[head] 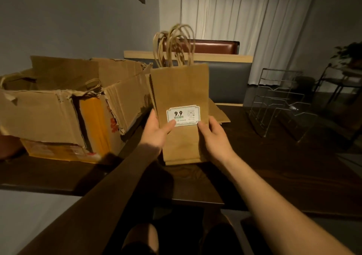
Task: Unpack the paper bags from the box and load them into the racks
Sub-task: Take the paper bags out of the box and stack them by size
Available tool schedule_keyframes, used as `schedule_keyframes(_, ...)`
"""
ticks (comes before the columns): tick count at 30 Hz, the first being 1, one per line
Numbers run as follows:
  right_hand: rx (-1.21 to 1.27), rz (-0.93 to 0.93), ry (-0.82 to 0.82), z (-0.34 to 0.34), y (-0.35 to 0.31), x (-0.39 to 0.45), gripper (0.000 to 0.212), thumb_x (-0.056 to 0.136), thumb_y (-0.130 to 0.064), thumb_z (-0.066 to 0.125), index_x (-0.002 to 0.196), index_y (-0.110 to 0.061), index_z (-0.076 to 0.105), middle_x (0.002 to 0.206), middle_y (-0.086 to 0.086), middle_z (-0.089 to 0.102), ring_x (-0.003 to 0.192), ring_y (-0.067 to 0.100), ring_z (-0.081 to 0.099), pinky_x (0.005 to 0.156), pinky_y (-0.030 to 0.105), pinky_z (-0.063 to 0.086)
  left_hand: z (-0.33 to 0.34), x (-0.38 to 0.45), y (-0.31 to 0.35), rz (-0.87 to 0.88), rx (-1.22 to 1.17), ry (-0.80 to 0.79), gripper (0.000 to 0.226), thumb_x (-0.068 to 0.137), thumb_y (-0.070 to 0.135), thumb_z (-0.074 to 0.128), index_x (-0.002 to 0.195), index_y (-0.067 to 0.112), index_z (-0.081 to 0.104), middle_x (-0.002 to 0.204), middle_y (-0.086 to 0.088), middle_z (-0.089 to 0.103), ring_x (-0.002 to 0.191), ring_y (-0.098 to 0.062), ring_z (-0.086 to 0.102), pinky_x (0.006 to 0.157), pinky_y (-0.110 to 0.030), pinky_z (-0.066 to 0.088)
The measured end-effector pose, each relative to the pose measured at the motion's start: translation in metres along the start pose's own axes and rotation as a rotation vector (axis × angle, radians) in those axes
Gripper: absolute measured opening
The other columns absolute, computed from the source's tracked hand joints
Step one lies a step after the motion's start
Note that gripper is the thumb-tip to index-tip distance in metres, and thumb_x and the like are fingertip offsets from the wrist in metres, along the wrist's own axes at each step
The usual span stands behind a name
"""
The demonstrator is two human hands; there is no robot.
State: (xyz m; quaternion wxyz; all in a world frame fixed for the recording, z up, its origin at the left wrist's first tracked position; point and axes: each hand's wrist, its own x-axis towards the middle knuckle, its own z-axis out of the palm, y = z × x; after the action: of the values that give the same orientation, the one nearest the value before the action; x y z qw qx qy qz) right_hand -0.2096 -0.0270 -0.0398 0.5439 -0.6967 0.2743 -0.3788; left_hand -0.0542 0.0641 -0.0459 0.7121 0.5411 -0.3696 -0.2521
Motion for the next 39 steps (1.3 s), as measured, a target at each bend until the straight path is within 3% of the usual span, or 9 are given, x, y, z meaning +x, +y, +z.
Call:
schedule_keyframes(3,0.09,0.031,-0.051,0.006,0.026,-0.027,0.022,0.104,-0.03,0.048,0.122,-0.041,0.052,0.121,-0.014,0.067,0.115,0.003,0.062,0.099,0.029,0.05,0.005,-0.025,-0.014,-0.029,0.186,0.016,0.077,0.084,0.044,0.073,0.146,0.015,0.037,0.144,-0.006,0.054,0.128,-0.013,0.056,0.103,-0.036,0.049)
schedule_keyframes(7,0.084,0.081,-0.049,0.01,0.049,-0.036,0.021,0.101,-0.021,0.051,0.119,-0.032,0.049,0.119,-0.008,0.066,0.114,0.008,0.062,0.098,0.032,0.05,0.008,-0.053,-0.043,0.019,0.095,-0.019,0.046,0.091,0.021,0.065,0.134,0.019,0.049,0.126,-0.001,0.067,0.115,-0.013,0.065,0.091,-0.024,0.053)
schedule_keyframes(12,-0.035,0.134,-0.063,0.017,0.039,-0.024,0.031,0.099,-0.018,0.047,0.128,-0.027,0.04,0.119,-0.011,0.061,0.114,0.011,0.057,0.091,0.026,0.044,-0.006,-0.039,-0.049,-0.072,0.137,-0.037,0.054,0.092,0.002,0.064,0.138,0.02,0.041,0.124,-0.006,0.066,0.109,-0.013,0.067,0.09,-0.03,0.056)
schedule_keyframes(17,-0.387,0.282,-0.041,0.027,0.026,-0.003,0.039,0.091,-0.036,0.059,0.122,-0.014,0.048,0.119,0.002,0.059,0.115,0.025,0.058,0.084,0.031,0.043,-0.014,-0.028,-0.042,-0.162,0.59,0.055,0.082,0.088,0.022,0.071,0.155,0.009,0.023,0.151,-0.013,0.043,0.138,-0.03,0.044,0.113,-0.038,0.037)
schedule_keyframes(22,-0.908,0.396,-0.127,0.043,0.04,-0.007,0.08,0.08,-0.063,0.059,0.137,-0.01,0.045,0.138,0.01,0.036,0.13,0.031,0.037,0.104,0.042,0.038,-0.024,-0.033,-0.05,-0.243,1.243,0.011,0.054,0.085,0.042,0.044,0.124,0.007,0.055,0.121,-0.015,0.06,0.11,-0.035,0.058,0.086,-0.034,0.045)
schedule_keyframes(26,-0.992,0.372,-0.115,0.038,0.031,-0.003,0.092,0.072,-0.063,0.072,0.14,-0.018,0.03,0.142,0.009,0.031,0.134,0.032,0.032,0.106,0.048,0.035,-0.023,-0.031,-0.038,-0.272,1.324,0.008,0.055,0.085,0.041,0.06,0.135,0.02,0.049,0.145,-0.011,0.039,0.134,-0.034,0.036,0.107,-0.044,0.036)
schedule_keyframes(31,-1.034,-0.005,-0.139,0.04,-0.018,0.017,0.079,0.083,-0.051,0.068,0.147,-0.025,0.029,0.152,0.008,0.026,0.142,0.031,0.026,0.115,0.054,0.027,-0.005,-0.014,0.033,-0.021,1.241,-0.101,0.083,0.095,0.033,0.061,0.159,0.019,0.01,0.167,0.0,0.003,0.153,-0.02,0.0,0.125,-0.04,0.011)
schedule_keyframes(35,-0.962,-0.443,-0.137,0.068,-0.087,0.055,0.071,0.091,-0.043,0.059,0.152,-0.024,0.028,0.16,0.011,0.024,0.149,0.029,0.021,0.118,0.056,0.025,-0.023,0.001,0.116,0.335,1.235,-0.023,0.071,0.099,0.025,0.055,0.158,0.015,0.018,0.166,-0.002,0.013,0.153,-0.017,0.01,0.121,-0.03,0.008)
schedule_keyframes(39,-0.891,-0.669,-0.238,0.111,-0.151,0.097,0.062,0.093,-0.038,0.06,0.148,-0.021,0.038,0.151,0.011,0.038,0.138,0.029,0.039,0.112,0.048,0.037,-0.081,0.035,0.177,0.409,1.419,0.081,0.063,0.099,0.032,0.054,0.154,0.013,0.031,0.16,-0.006,0.032,0.146,-0.022,0.03,0.12,-0.035,0.024)
